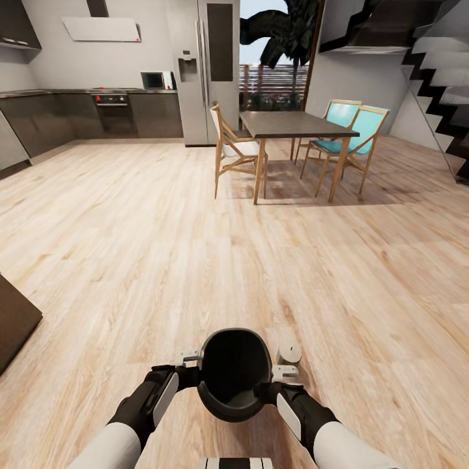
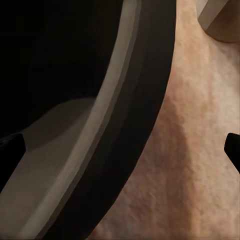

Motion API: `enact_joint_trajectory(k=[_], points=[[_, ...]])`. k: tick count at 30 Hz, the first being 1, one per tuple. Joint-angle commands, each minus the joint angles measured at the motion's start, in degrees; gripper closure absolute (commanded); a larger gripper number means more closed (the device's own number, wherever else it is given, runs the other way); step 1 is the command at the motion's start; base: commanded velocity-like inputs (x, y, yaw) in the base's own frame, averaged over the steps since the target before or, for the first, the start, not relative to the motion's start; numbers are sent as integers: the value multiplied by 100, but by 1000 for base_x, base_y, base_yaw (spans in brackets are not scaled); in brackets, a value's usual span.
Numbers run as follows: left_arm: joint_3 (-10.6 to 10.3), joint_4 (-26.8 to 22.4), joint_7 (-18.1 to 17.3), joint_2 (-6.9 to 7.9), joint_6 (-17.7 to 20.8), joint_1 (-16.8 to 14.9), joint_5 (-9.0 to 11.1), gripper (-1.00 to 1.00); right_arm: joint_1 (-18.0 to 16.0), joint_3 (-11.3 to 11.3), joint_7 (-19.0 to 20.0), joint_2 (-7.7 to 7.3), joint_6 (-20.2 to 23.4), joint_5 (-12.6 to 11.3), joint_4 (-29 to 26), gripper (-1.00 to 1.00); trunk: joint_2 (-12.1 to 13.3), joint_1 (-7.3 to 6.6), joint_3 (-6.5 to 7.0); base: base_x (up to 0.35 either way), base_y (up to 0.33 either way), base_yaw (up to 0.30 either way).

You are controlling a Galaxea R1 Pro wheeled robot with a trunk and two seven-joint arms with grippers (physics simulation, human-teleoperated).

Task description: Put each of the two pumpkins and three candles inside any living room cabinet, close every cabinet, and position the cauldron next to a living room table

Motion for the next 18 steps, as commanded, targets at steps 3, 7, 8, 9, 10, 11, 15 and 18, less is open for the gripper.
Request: enact_joint_trajectory(k=[3,7,8,9,10,11,15,18], points=[[-18,-10,36,4,28,0,50,-100,-2,39,-51,0,28,-49,-7,-100,-2,-1,-5,0,0,0],[-18,-10,36,-11,2,0,52,-100,-1,38,-51,0,27,-49,-7,-100,-2,-1,-5,0,0,0],[-20,-10,36,-27,-79,0,59,-100,0,40,-51,0,27,-49,-7,-100,-2,-1,-5,0,0,0],[-23,-8,36,-42,-141,0,62,-100,-2,42,-51,0,26,-49,-7,-100,-2,-1,-5,0,0,0],[-26,12,36,-62,-201,0,64,-100,-2,41,-51,0,28,-49,-7,-100,-2,-1,-5,0,0,0],[-30,62,36,-79,-244,0,64,-100,-1,40,-51,0,29,-49,-7,-100,-2,-1,-5,0,0,0],[-40,226,33,-113,-350,0,52,-100,0,44,-51,0,30,-49,-7,-100,-2,-1,-5,0,0,0],[-37,268,34,-114,-563,0,62,-100,0,42,-51,0,29,-49,-7,-100,-2,-1,-5,0,0,0]])
